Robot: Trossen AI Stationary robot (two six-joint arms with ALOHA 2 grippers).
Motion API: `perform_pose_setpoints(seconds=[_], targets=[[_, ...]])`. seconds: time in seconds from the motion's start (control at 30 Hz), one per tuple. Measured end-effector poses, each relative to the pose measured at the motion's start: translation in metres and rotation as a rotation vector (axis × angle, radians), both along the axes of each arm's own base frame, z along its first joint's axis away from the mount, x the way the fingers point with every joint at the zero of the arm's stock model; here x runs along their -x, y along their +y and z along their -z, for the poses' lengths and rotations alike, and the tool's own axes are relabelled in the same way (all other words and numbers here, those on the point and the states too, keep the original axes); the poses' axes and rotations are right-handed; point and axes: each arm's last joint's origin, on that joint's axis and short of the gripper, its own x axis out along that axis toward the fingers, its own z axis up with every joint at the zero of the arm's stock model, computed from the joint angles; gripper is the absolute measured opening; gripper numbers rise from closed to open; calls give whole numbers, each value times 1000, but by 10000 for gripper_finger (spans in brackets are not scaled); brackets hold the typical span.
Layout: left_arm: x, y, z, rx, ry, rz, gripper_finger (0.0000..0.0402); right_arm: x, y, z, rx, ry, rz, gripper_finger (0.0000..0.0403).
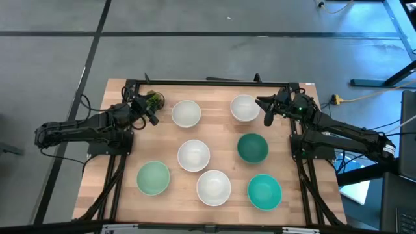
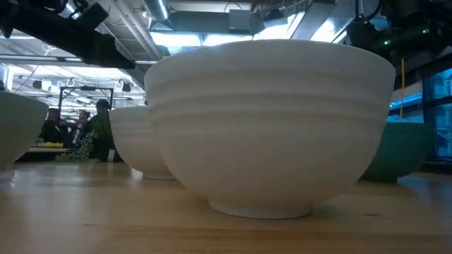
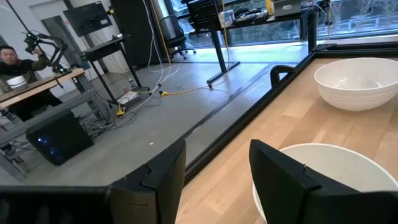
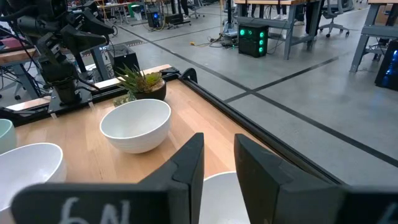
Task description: Nest bowls inside each other
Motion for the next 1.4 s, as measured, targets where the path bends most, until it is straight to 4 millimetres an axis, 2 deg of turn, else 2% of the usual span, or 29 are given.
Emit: perform_pose_setpoints(seconds=[0.5, 0.63, 0.77, 0.9, 1.03, 1.17, 1.4], targets=[[0, 0, 0, 0, 0, 0, 173, 0, 0, -4, 29, -35, -2, 91], [0, 0, 0, 0, 1, 0, 173, -1, 2, -4, 55, -15, -94, 90], [0, 0, 0, 0, 0, 0, 173, -1, 5, -11, 51, 89, -163, 91], [0, 0, 0, 0, 0, 0, 173, -4, 6, -28, 43, 196, -185, 90], [0, 0, 0, 0, 0, 0, 173, -15, 3, -47, 19, 243, -204, 90], [0, 0, 0, 0, 0, 0, 173, -33, -3, -54, -58, 327, -228, 90], [0, 0, 0, 0, 0, 0, 173, -75, -7, -45, -156, 460, -290, 90]])
